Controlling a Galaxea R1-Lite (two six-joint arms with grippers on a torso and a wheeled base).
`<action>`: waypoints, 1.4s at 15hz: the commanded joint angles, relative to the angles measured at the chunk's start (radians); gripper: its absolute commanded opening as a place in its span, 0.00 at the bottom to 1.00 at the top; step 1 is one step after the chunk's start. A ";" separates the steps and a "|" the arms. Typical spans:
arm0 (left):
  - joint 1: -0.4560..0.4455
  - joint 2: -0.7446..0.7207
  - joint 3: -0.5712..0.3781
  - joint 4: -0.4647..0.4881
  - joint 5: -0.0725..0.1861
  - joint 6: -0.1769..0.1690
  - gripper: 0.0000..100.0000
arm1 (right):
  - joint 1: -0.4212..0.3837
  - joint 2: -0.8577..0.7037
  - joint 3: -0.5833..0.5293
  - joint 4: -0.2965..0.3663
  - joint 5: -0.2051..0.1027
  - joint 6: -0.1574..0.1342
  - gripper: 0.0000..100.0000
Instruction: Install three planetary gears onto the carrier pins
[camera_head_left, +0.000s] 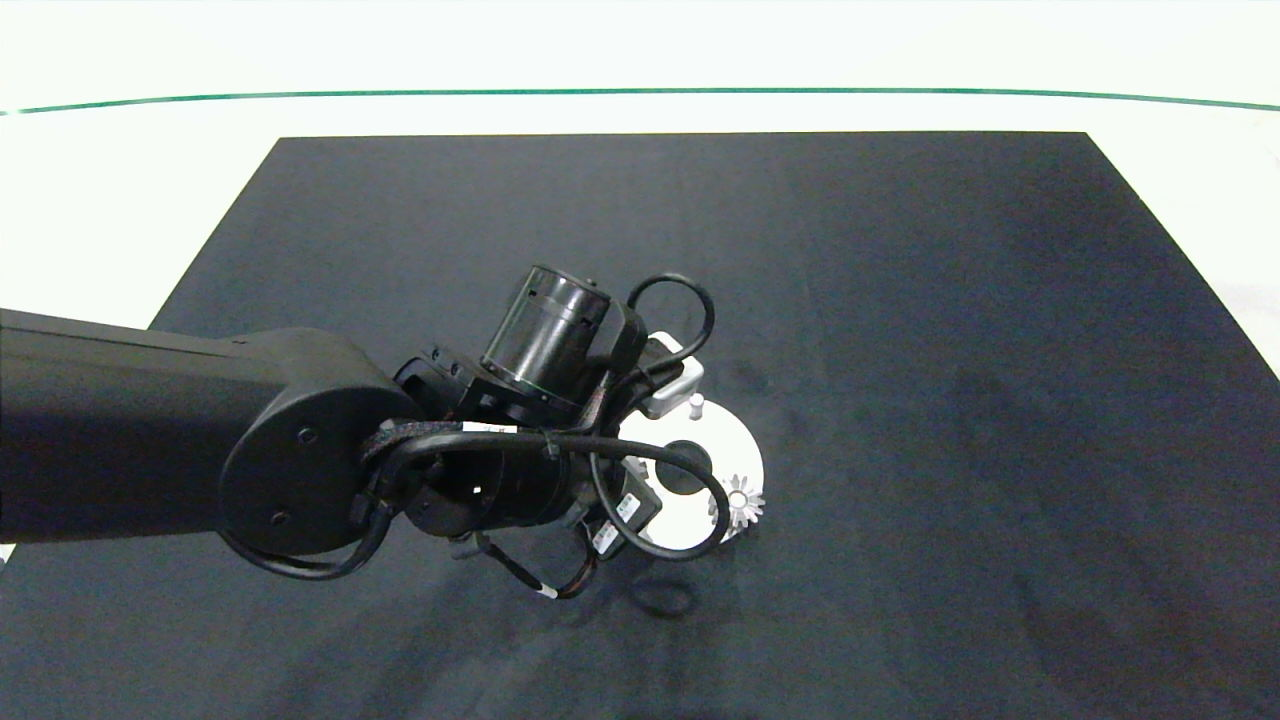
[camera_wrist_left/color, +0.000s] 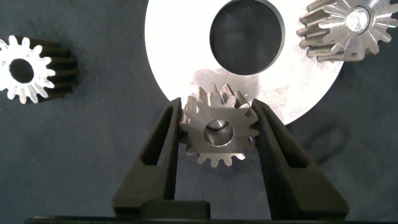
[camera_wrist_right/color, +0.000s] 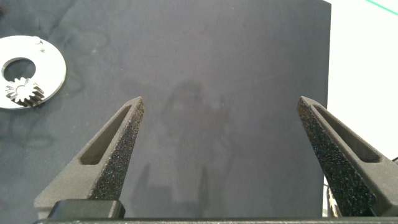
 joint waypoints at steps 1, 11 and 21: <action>-0.001 0.001 0.004 -0.001 0.002 0.002 0.22 | 0.001 0.000 0.000 0.001 -0.002 -0.002 1.00; -0.010 -0.008 -0.010 -0.001 0.000 -0.004 1.00 | 0.001 0.000 0.000 0.001 -0.002 -0.002 1.00; 0.142 0.007 -0.288 0.108 0.000 -0.130 1.00 | 0.001 -0.008 0.000 0.001 -0.002 -0.002 1.00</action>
